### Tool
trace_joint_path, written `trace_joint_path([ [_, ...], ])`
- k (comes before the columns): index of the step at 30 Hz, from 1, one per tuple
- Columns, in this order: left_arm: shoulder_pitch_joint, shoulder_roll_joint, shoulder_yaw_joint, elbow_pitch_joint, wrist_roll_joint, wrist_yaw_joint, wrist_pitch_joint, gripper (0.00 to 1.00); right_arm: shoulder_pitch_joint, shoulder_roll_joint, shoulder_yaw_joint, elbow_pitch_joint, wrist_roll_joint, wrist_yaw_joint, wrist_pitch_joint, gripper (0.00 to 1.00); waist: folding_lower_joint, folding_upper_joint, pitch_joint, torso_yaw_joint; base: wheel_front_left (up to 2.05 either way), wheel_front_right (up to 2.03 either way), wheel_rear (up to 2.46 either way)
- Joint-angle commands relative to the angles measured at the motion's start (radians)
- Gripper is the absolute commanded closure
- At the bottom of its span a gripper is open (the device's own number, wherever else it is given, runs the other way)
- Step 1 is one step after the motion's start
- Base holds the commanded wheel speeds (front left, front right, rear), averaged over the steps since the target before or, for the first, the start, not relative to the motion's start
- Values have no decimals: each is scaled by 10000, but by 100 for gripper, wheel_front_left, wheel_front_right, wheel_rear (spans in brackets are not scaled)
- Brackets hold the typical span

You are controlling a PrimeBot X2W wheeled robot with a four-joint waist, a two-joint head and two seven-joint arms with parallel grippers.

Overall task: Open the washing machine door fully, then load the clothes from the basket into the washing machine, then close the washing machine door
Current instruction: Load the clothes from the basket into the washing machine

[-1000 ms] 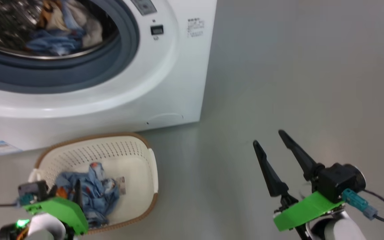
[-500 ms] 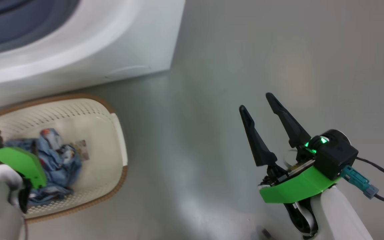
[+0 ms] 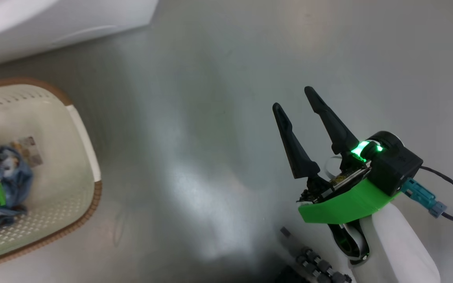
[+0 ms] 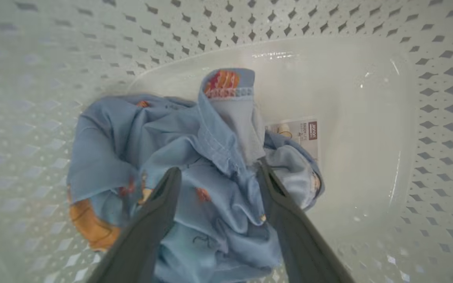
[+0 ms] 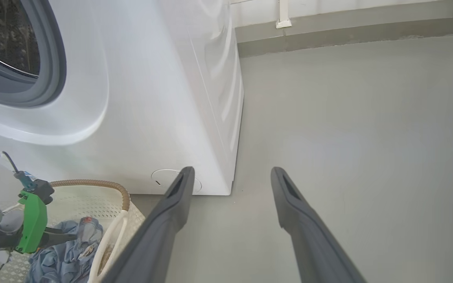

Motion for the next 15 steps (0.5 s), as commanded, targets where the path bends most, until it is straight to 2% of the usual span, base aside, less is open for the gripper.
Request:
trace_joint_path([
  [1, -20, 449, 204, 10, 33, 144, 26, 0, 159, 19, 236, -175, 65, 16, -104, 0, 0, -1, 652, -457, 0, 0, 0],
  [14, -295, 817, 351, 314, -256, 426, 605, 0, 151, 19, 204, -462, 58, 16, -118, 0, 0, -1, 1178, -499, 0, 0, 0],
  [15, -294, 789, 349, 325, -271, 450, 624, 7, 155, 19, 197, -470, 53, 16, -118, 0, 0, -1, 1184, -491, 0, 0, 0],
])
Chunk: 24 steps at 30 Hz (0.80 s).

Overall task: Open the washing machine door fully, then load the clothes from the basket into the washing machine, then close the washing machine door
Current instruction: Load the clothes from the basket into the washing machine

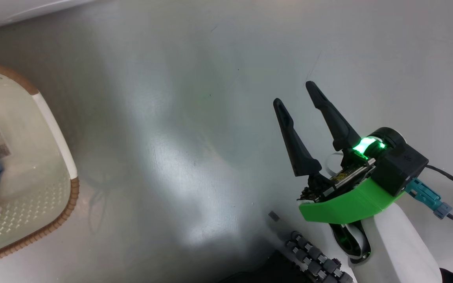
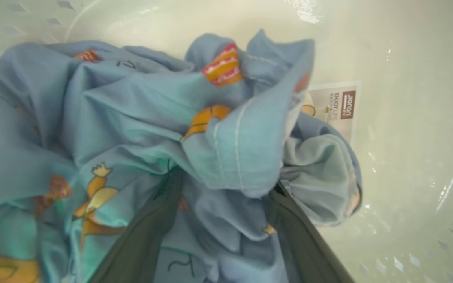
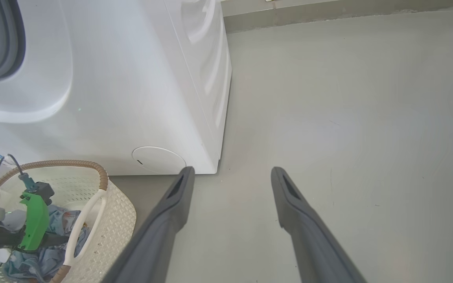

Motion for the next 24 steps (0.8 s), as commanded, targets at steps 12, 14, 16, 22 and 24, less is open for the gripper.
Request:
trace_joint_path([
  [12, 242, 255, 316, 82, -336, 81, -249, 100, 211, 9, 71, -163, -136, 16, -48, 0, 0, -1, -126, 181, 0, 0, 0],
  [14, 283, 176, 369, 75, -408, 97, -478, 100, 229, 9, 33, -128, -166, 16, -48, 0, 0, -1, -215, 258, 0, 0, 0],
  [16, 344, 72, 485, 58, -544, 103, -760, 100, 248, 9, -9, -97, -206, 16, -49, 0, 0, -1, -331, 343, 0, 0, 0],
  [22, 709, -210, 770, -38, -859, 66, -1940, 100, 335, 9, -170, -12, -366, 16, -49, 0, 0, -1, -850, 625, 0, 0, 0],
  [24, 862, -337, 864, -68, -969, 29, -2342, 100, 397, 9, -255, 36, -445, 16, -49, 0, 0, -1, -1063, 769, 0, 0, 0],
])
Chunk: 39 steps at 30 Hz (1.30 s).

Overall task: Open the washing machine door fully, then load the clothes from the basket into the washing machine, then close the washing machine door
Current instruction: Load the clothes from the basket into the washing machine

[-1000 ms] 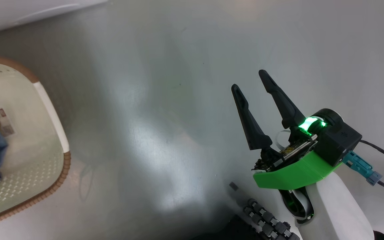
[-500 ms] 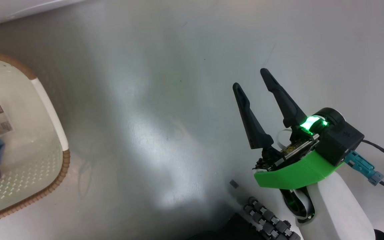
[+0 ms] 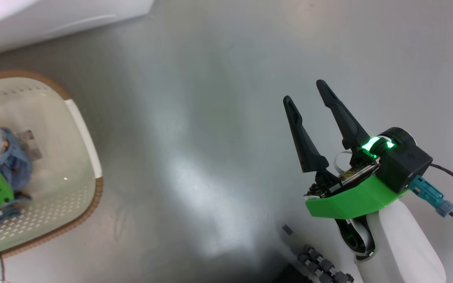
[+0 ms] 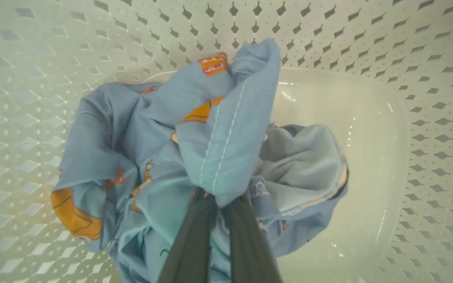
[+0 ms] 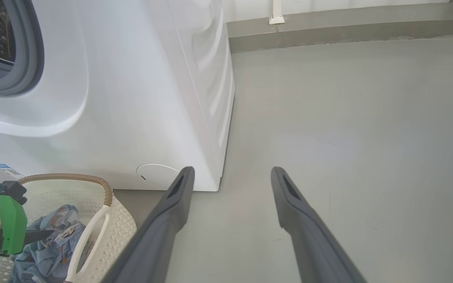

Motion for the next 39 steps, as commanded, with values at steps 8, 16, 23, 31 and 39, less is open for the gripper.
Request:
trace_joint_path([
  [8, 1049, -278, 687, -210, -665, -282, -1659, 100, 660, 9, -165, 0, -496, 16, 89, 0, 0, 0, -1311, 925, 0, 0, 0],
  [16, 1895, -856, 1107, -920, -840, -443, -2203, 100, 1132, 9, -547, -78, -814, 16, 544, 0, 0, 0, -2545, 1606, 0, 0, 0],
  [23, 3368, -1160, 2229, -3364, -248, -91, -2215, 100, 1787, 9, -903, -138, -954, 16, 970, 0, 0, 0, -3788, 2114, 0, 0, 0],
  [31, 5112, -1584, 3127, -5837, 1013, 205, -2216, 100, 2540, 9, -1202, -196, -994, 16, 1351, 0, 0, 0, -5163, 2456, 0, 0, 0],
  [39, 6580, -1664, 3405, -8105, 2034, 341, -2217, 100, 3301, 9, -1311, -282, -988, 16, 1623, 0, 0, 0, -6399, 2634, 0, 0, 0],
])
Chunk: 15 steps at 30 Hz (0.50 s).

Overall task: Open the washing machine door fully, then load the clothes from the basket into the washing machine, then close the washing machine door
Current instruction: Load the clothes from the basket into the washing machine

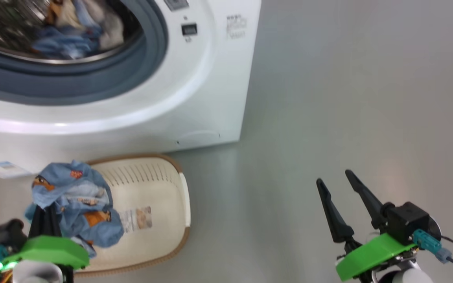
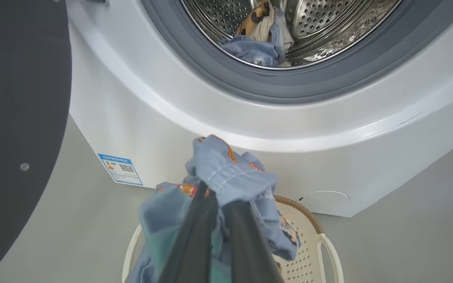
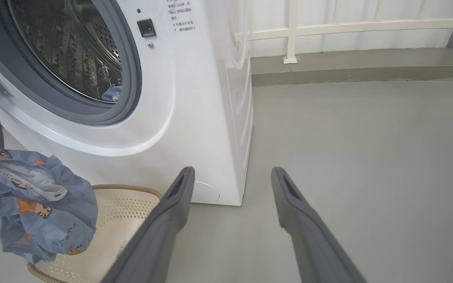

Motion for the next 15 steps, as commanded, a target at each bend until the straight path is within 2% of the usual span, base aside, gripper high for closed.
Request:
trace_joint_path([
  [1, 336, 352, 364, -683, 273, 106, -123, 100, 207, 7, 198, -319, -109, 16, 52, 0, 0, 0, -1027, 340, 0, 0, 0],
  [7, 1263, 490, 197, -2082, 635, 296, -77, 100, 630, 7, 146, -425, -126, 16, 199, 0, 0, 0, -1684, 337, 0, 0, 0],
  [15, 2677, 693, -110, -4358, 961, 793, 673, 100, 1171, 7, 58, -787, -197, 16, 418, 0, 0, 0, -2412, 360, 0, 0, 0],
])
